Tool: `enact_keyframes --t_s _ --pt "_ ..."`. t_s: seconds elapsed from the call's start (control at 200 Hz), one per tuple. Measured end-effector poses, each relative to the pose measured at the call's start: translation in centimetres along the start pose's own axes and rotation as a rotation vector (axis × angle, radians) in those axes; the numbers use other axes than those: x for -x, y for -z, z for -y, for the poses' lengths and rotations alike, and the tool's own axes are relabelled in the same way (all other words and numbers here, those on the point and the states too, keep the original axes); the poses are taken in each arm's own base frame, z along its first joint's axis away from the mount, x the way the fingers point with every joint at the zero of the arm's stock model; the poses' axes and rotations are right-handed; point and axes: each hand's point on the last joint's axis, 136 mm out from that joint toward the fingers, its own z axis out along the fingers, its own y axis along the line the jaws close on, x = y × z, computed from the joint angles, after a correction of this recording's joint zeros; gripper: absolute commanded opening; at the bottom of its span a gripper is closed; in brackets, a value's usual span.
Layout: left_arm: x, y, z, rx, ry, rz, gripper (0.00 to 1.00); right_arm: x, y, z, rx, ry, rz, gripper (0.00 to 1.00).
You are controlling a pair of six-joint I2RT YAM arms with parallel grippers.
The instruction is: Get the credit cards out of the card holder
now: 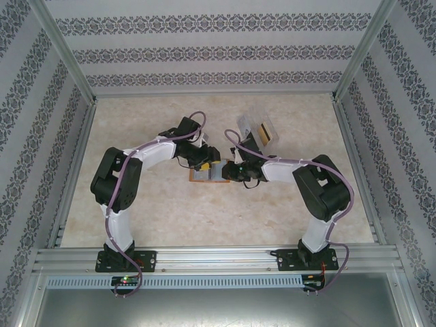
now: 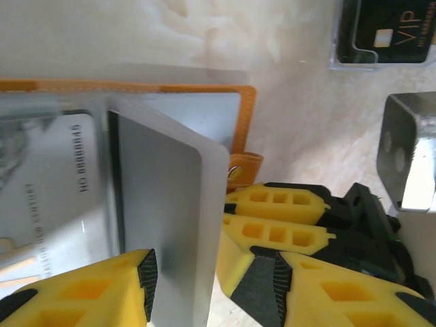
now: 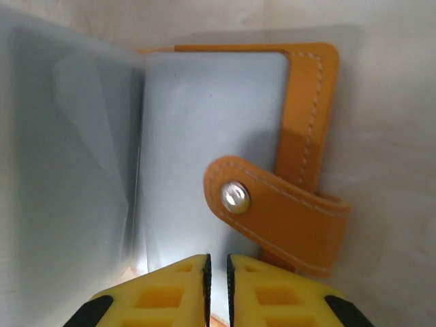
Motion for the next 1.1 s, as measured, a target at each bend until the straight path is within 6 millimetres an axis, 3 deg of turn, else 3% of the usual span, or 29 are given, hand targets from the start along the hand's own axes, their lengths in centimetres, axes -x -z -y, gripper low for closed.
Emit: enact_keyframes --t_s 0.145,0.395,0.649,1.099 --pt "0.1 -0.1 0.9 -0.039 -0.005 0.000 0.54 0.6 1.7 -0.3 0.006 0.017 0.073 0.18" --pt "0.7 1.3 0.0 0.025 -0.013 0.086 0.46 2.2 3.9 -2.0 -0.010 0.100 0.198 0.19" --pt "0.4 1.4 -2.6 0.077 0.011 0.153 0.38 2.3 3.1 -3.6 -0.030 0.120 0.152 0.18" --pt "1.1 0.9 -3.8 0.110 0.005 0.181 0.31 2.0 0.0 -1.6 -0.166 0.039 0.004 0.21"
